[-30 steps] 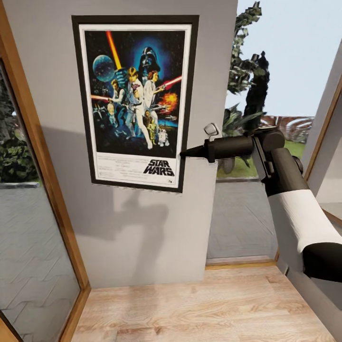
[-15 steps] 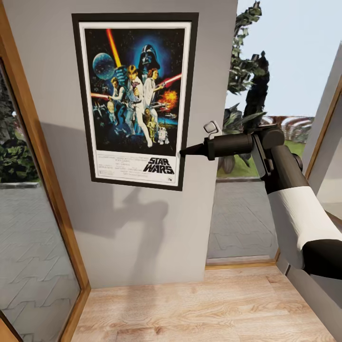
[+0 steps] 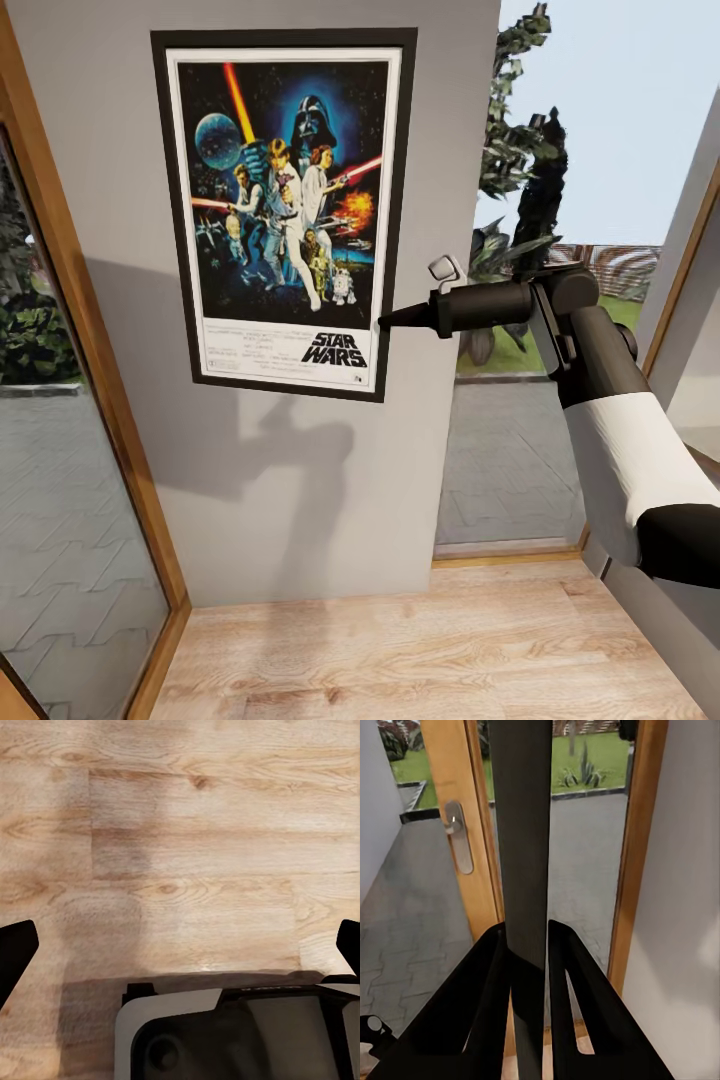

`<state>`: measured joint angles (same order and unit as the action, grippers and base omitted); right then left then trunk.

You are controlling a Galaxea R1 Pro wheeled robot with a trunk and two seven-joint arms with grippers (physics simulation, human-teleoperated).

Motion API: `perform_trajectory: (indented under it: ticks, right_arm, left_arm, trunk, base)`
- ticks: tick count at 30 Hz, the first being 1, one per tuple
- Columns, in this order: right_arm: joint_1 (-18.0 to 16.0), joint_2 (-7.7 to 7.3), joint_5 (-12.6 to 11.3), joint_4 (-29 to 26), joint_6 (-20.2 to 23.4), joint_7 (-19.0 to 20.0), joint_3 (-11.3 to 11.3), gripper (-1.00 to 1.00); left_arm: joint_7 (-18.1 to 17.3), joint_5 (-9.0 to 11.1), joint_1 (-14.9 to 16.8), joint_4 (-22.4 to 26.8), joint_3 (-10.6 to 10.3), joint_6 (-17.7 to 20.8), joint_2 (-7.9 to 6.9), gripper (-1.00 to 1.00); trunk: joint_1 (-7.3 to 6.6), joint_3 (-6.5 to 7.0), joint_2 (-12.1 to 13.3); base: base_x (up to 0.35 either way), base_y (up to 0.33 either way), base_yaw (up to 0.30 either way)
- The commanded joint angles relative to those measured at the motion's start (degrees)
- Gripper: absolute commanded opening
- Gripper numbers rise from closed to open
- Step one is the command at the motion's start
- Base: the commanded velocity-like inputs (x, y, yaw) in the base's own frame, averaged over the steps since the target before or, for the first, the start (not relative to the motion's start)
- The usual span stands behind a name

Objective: Pick up the poster from the kitchen countertop and hang it on one of the wall nails in the kitchen.

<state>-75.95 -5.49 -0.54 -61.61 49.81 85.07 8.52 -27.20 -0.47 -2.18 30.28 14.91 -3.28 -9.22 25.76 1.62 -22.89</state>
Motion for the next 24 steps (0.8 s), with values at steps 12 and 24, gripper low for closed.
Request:
perform_trajectory:
  ticks: [12,24]
  right_arm:
    - [0.0,-0.04,-0.1,0.0,0.7,0.2,0.1,-1.00]
    - [0.0,-0.04,-0.1,0.0,0.7,0.2,0.1,-1.00]
  left_arm:
    - [-0.3,-0.1,0.0,0.0,0.2,-0.1,0.00,1.00]
    - [-0.3,-0.1,0.0,0.0,0.2,-0.1,-0.01,1.00]
  trunk:
    - [0.02,-0.01,0.0]
    - [0.02,-0.01,0.0]
  base:
    - [0.065,0.000,0.000]
    - [0.304,0.000,0.000]
